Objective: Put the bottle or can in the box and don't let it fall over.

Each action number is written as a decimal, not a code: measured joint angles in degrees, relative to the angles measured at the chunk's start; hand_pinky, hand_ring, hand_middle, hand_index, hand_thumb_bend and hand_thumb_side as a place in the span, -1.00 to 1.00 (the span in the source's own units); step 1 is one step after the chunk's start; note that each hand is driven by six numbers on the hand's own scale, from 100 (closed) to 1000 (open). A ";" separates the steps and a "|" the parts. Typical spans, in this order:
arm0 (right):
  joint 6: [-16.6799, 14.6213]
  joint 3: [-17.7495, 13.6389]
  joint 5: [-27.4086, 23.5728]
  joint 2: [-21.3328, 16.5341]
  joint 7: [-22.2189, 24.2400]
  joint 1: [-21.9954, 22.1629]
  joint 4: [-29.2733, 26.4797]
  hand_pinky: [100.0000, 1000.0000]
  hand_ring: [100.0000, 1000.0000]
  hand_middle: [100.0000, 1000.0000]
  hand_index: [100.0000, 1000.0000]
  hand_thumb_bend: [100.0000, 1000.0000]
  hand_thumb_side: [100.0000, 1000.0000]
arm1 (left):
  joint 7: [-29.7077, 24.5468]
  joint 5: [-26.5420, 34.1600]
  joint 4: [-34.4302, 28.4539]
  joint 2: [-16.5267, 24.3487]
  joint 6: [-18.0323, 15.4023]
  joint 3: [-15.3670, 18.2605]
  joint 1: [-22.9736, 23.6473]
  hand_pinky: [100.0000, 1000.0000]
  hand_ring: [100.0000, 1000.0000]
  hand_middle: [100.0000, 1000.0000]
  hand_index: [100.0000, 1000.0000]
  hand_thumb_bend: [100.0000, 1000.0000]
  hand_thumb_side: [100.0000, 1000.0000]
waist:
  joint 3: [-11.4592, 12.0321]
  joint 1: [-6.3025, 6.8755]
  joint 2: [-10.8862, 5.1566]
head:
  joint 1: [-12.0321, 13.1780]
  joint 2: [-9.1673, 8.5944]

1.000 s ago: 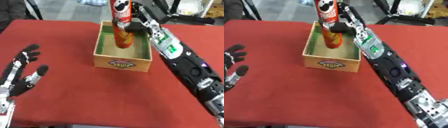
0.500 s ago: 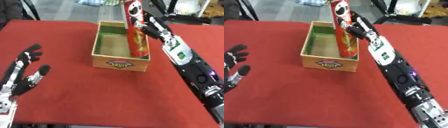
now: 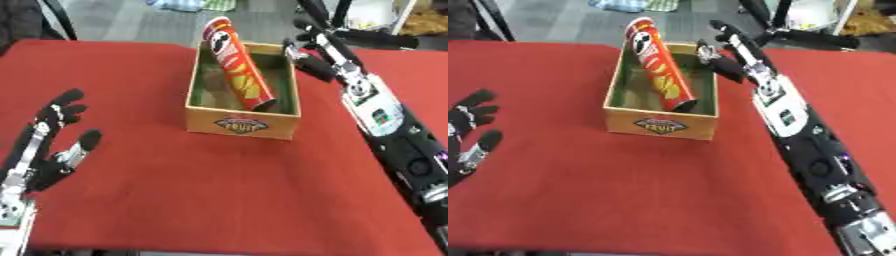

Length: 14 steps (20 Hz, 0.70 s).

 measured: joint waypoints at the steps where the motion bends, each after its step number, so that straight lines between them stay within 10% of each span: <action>1: -0.12 -0.43 -0.71 -0.41 -0.59 0.83 -1.28 0.77 0.82 0.95 1.00 -1.00 0.19 | 0.11 0.02 0.00 0.00 0.06 0.13 0.00 0.70 0.71 0.76 0.94 0.11 0.53 | -0.11 0.00 -0.01 | 0.13 0.00; 14: -0.93 -9.91 -11.87 -5.54 -6.38 19.52 -19.67 0.66 0.78 1.00 1.00 -1.00 0.24 | 2.67 2.89 0.00 0.08 0.95 1.28 0.37 0.67 0.68 0.73 0.92 0.06 0.53 | -4.56 -0.40 -0.13 | 3.08 0.01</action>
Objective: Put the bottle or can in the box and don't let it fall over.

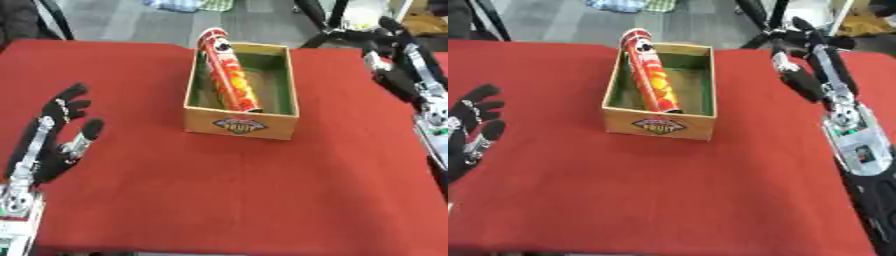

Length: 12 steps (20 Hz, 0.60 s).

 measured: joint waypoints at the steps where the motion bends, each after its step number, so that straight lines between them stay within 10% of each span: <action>1: 0.71 -1.04 -0.53 0.09 -0.68 1.42 -1.15 0.66 0.79 1.00 1.00 -1.00 0.29 | 0.18 0.18 0.00 0.00 0.08 0.00 0.08 0.67 0.68 0.74 0.92 0.08 0.53 | -0.23 0.00 -0.12 | 0.18 0.00; 6: 3.66 -4.06 0.01 1.35 -2.98 8.34 -5.48 0.62 0.77 0.99 1.00 -1.00 0.51 | 0.90 0.57 -0.04 0.02 0.20 0.16 0.21 0.67 0.68 0.74 0.93 0.14 0.52 | -0.35 0.00 -0.81 | 0.70 0.10; 12: 5.32 -4.97 5.19 2.70 -4.18 13.84 -9.80 0.64 0.78 1.00 1.00 -1.00 0.31 | 1.10 0.45 -0.15 0.30 0.20 0.16 0.66 0.67 0.68 0.74 0.92 0.34 0.62 | -0.30 0.00 -1.32 | 0.90 1.07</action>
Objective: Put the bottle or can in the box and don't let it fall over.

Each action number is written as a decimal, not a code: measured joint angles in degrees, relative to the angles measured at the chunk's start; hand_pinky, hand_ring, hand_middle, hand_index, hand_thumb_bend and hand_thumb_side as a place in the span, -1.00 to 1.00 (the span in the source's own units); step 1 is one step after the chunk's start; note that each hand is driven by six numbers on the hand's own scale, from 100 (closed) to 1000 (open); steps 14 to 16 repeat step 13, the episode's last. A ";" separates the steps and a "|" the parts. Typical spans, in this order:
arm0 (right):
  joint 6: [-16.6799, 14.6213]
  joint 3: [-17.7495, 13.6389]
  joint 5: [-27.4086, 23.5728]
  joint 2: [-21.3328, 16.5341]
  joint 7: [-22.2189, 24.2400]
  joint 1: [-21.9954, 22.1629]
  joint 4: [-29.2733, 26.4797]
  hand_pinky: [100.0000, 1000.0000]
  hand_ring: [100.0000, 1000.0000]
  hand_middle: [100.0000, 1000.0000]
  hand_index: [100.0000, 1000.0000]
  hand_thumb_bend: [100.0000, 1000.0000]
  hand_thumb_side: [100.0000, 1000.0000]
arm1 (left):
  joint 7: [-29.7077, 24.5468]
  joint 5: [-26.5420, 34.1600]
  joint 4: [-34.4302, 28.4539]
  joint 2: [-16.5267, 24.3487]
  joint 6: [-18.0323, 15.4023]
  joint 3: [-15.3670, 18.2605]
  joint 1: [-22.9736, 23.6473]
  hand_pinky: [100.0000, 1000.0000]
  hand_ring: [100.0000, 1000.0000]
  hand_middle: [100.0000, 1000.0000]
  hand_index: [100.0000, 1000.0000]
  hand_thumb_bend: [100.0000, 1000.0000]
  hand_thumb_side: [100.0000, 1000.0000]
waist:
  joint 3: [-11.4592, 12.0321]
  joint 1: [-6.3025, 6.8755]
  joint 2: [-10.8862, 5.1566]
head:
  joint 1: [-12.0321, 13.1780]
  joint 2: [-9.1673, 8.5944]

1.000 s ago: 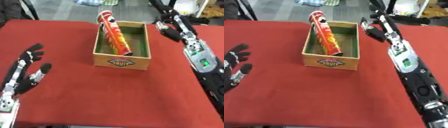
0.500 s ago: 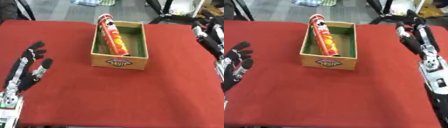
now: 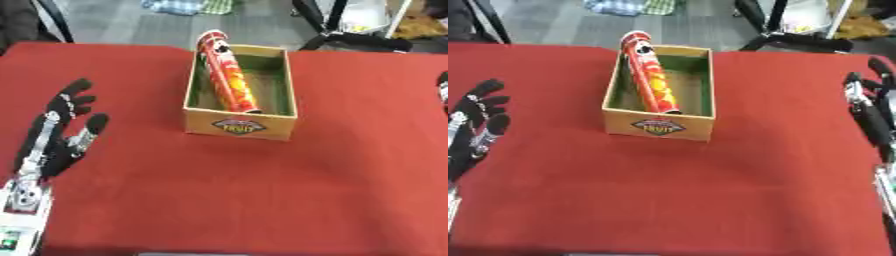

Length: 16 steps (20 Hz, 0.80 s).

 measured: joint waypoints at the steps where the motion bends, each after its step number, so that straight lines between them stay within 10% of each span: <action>1: 0.13 -0.07 0.93 0.10 0.04 0.12 -0.26 0.66 0.80 1.00 1.00 -1.00 0.09 | 0.07 -0.09 -0.06 0.08 -0.05 0.00 0.00 0.67 0.68 0.74 0.92 0.40 0.64 | 0.00 0.00 -0.01 | 0.02 0.01; 5: 0.10 -0.04 4.63 0.37 1.88 0.12 -0.49 0.70 0.84 1.00 1.00 -1.00 -0.46 | 0.45 -0.72 -0.11 0.12 -0.09 0.00 0.01 0.67 0.68 0.74 0.91 0.46 0.61 | -0.06 0.00 -0.01 | 0.08 0.05; 9: -0.36 -0.09 8.72 0.42 5.12 0.12 -0.68 0.70 0.83 1.00 1.00 -1.00 0.24 | 0.66 -1.59 -0.11 0.12 -0.17 0.00 0.14 0.67 0.68 0.74 0.92 0.40 0.58 | 0.01 0.02 -0.01 | 0.29 0.08; 16: -0.30 -0.16 12.76 0.42 5.62 0.11 -1.13 0.69 0.81 0.97 1.00 -1.00 0.50 | 0.65 -2.13 -0.11 0.12 -0.17 0.00 0.15 0.67 0.68 0.74 0.92 0.38 0.58 | 0.05 0.02 -0.01 | 0.46 0.09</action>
